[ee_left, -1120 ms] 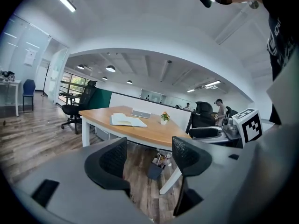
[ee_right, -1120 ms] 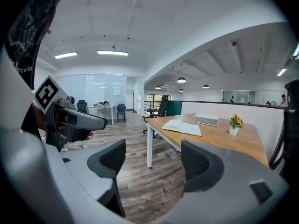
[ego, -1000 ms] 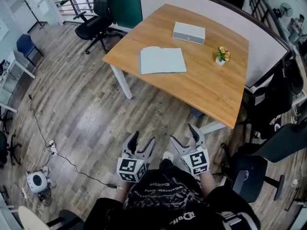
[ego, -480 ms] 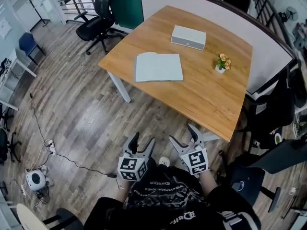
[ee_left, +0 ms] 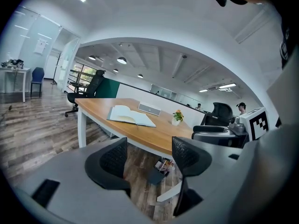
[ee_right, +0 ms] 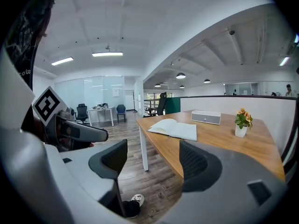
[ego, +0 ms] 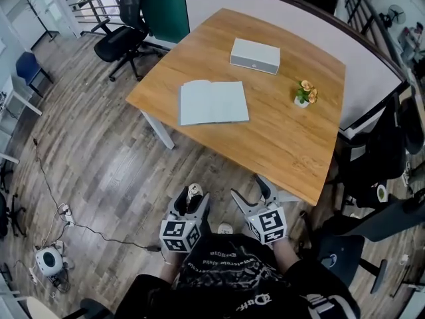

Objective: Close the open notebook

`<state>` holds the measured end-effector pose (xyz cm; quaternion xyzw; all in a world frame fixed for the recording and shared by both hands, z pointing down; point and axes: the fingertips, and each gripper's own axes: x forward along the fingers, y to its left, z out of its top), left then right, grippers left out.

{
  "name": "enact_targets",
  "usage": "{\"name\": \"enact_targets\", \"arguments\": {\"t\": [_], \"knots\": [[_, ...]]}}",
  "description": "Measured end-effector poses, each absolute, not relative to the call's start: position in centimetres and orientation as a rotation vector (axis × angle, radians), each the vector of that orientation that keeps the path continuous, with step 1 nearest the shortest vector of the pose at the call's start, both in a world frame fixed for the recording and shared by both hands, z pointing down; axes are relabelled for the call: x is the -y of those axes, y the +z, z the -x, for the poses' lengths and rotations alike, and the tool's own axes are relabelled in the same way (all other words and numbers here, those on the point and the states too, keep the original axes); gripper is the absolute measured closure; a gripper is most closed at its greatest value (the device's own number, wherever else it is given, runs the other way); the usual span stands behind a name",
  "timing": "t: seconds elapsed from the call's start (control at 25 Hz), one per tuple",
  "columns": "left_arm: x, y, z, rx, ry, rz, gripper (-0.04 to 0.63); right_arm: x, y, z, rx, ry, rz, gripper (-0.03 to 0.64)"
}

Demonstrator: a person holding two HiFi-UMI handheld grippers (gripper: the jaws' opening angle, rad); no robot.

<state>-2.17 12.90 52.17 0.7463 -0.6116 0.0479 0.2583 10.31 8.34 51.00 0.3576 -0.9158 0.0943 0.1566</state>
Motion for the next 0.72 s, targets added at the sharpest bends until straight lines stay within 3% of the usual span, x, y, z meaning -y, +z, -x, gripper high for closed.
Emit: {"name": "enact_targets", "arguments": {"t": [0.72], "knots": [[5.0,52.7,11.9,1.489,0.229,-2.15,0.273,7.2,50.6,-0.7,2.515,0.234,-1.176,0.295]]}}
